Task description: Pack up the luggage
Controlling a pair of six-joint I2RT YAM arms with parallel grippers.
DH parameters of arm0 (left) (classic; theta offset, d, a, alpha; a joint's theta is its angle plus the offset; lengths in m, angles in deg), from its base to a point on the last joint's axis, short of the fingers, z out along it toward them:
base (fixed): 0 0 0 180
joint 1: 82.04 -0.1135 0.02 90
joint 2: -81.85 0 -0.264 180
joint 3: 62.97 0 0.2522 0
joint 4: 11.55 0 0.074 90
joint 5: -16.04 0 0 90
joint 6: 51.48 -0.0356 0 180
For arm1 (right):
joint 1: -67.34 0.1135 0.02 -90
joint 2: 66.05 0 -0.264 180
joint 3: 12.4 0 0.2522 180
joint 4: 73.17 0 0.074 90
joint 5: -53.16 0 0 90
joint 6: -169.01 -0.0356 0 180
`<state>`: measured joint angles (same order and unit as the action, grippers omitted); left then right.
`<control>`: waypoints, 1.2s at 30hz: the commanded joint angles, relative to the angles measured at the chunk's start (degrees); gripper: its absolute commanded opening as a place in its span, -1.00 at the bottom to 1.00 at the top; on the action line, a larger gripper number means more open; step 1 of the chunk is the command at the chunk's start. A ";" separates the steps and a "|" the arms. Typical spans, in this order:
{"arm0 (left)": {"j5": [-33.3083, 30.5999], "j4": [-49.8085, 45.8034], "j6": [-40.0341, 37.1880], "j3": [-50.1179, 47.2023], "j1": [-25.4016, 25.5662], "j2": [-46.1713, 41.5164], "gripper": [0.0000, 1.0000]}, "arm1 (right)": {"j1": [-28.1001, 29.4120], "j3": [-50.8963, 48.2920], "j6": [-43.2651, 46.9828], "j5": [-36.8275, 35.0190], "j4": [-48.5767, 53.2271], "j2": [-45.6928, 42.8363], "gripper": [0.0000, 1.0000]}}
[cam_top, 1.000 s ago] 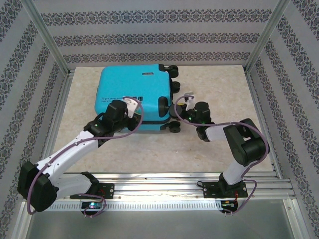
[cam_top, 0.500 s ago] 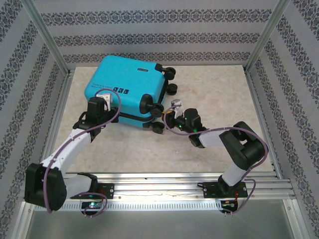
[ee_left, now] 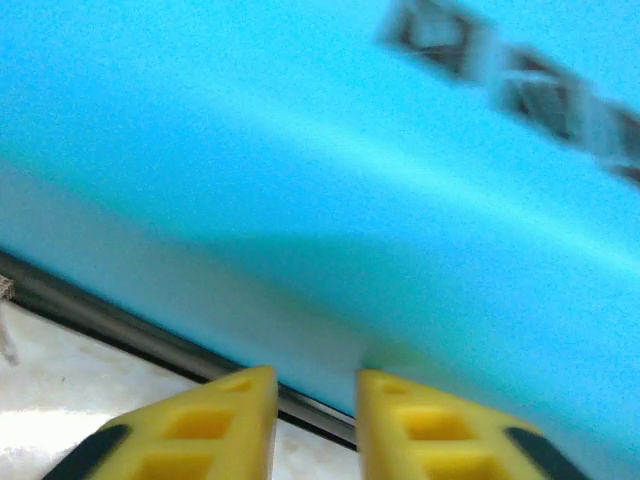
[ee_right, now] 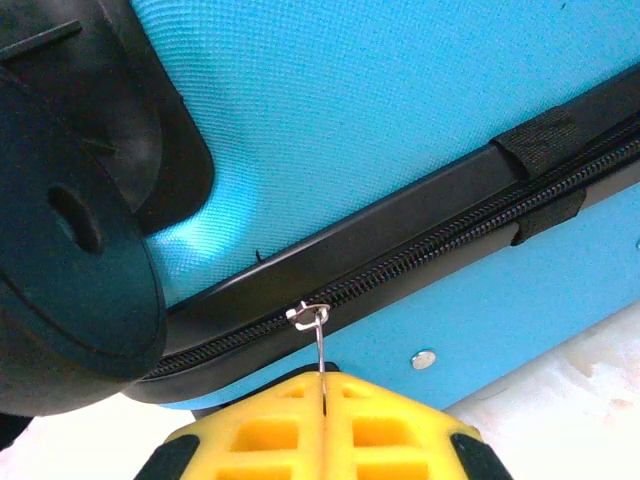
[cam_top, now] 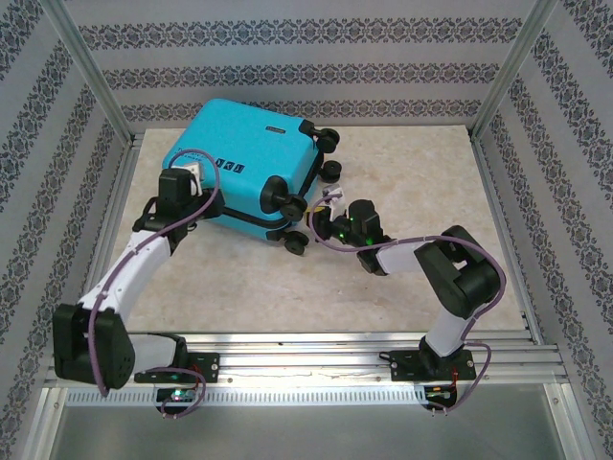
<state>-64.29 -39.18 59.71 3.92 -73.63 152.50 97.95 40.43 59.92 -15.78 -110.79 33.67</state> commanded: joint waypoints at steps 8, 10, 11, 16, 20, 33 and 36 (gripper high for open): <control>-10.79 -3.70 16.09 2.69 20.37 -8.62 0.15 | -2.84 2.45 -1.38 4.98 -1.58 1.74 -1.00; -11.52 -2.17 21.36 2.37 23.17 -7.59 0.17 | -3.01 2.85 -1.87 6.14 -1.62 2.12 -1.00; -11.51 -1.23 23.43 2.18 24.23 -7.01 0.18 | -3.10 3.07 -2.03 6.64 -1.58 2.29 -1.00; -11.22 7.37 35.13 0.85 30.04 -2.27 0.26 | -3.23 3.23 -2.27 7.68 -1.62 2.51 -1.00; -13.79 7.06 36.70 5.30 32.92 2.18 0.30 | -3.36 2.64 -2.39 7.75 -1.89 2.24 -1.00; -13.35 8.01 36.92 12.37 32.05 11.35 0.47 | -3.87 1.38 -2.44 8.24 -2.24 1.54 -1.00; -12.77 7.90 37.23 13.00 31.61 12.77 0.49 | -3.89 1.27 -2.44 8.38 -2.31 1.45 -1.00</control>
<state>-77.14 -34.59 96.06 14.67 -41.29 164.32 94.43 42.12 57.93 -8.64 -110.64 35.37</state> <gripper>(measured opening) 0.745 0.048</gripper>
